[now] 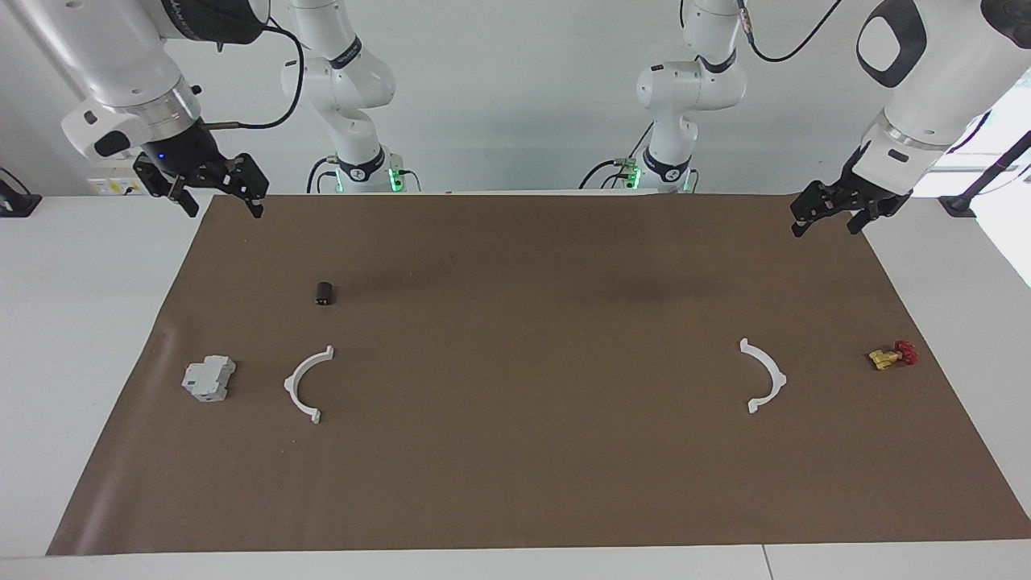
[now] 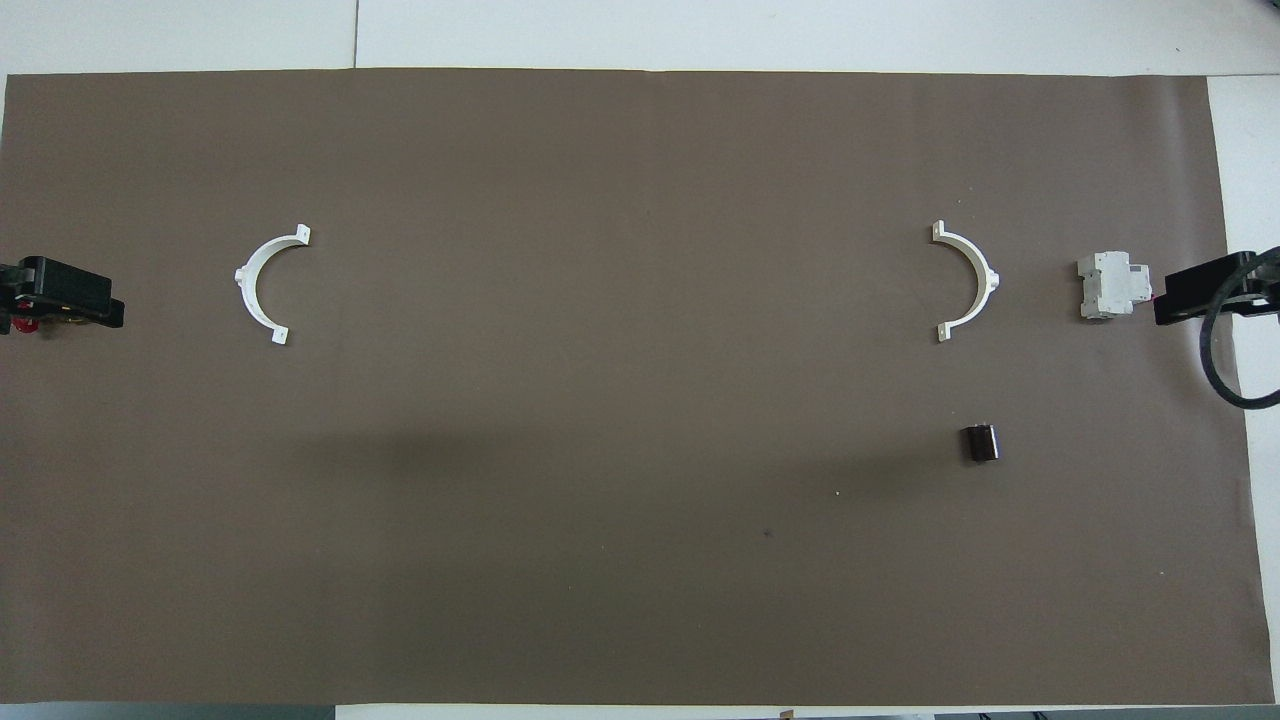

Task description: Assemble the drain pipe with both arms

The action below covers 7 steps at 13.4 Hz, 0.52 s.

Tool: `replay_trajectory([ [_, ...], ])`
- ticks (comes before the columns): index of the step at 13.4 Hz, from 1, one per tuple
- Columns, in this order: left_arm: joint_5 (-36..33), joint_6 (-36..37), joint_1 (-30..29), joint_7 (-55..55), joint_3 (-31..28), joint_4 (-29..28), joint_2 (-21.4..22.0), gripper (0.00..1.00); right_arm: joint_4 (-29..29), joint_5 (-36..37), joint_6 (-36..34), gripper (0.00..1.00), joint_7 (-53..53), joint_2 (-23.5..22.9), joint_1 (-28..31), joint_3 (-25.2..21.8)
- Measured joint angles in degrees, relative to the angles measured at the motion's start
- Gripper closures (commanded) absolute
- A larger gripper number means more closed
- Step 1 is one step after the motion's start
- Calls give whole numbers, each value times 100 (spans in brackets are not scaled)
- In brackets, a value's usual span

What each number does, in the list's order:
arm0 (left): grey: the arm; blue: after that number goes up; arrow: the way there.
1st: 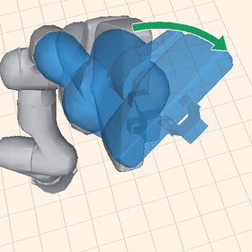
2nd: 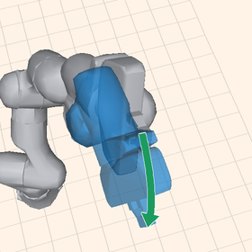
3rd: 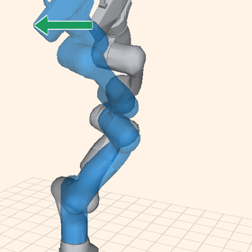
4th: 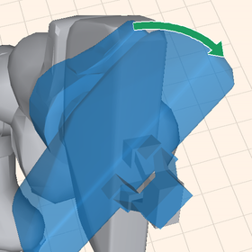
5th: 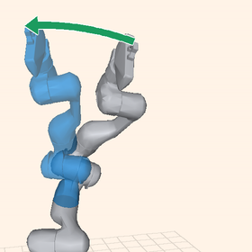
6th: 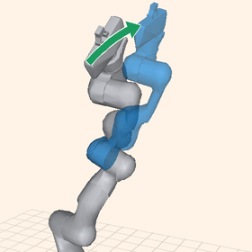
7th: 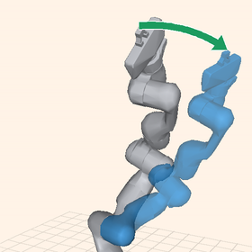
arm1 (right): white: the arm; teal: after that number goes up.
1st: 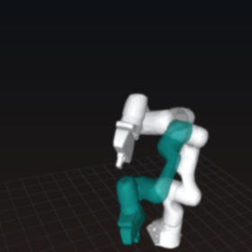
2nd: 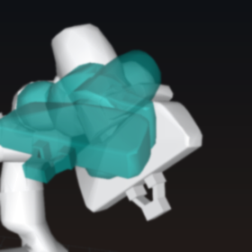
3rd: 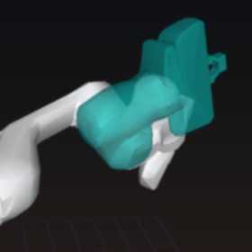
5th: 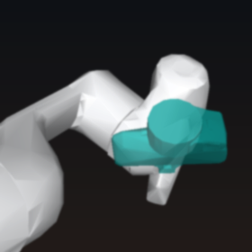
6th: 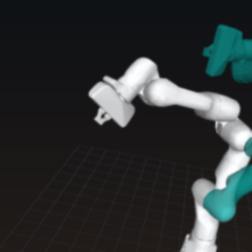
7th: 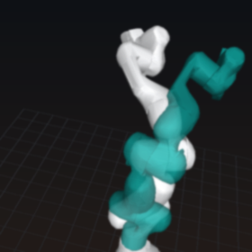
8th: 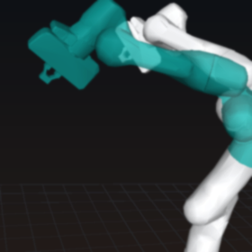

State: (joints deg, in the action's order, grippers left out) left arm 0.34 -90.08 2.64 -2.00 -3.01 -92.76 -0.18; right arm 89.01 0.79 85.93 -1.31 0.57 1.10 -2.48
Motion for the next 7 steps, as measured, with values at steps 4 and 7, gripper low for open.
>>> replay_trajectory([
  [4,0,0,0,0,0,0,0,0,0,-2,0,0,0,-1,0,0],
  [7,0,0,0,0,0,0,0,0,0,-60,0,0,0,0,-16,5],
])
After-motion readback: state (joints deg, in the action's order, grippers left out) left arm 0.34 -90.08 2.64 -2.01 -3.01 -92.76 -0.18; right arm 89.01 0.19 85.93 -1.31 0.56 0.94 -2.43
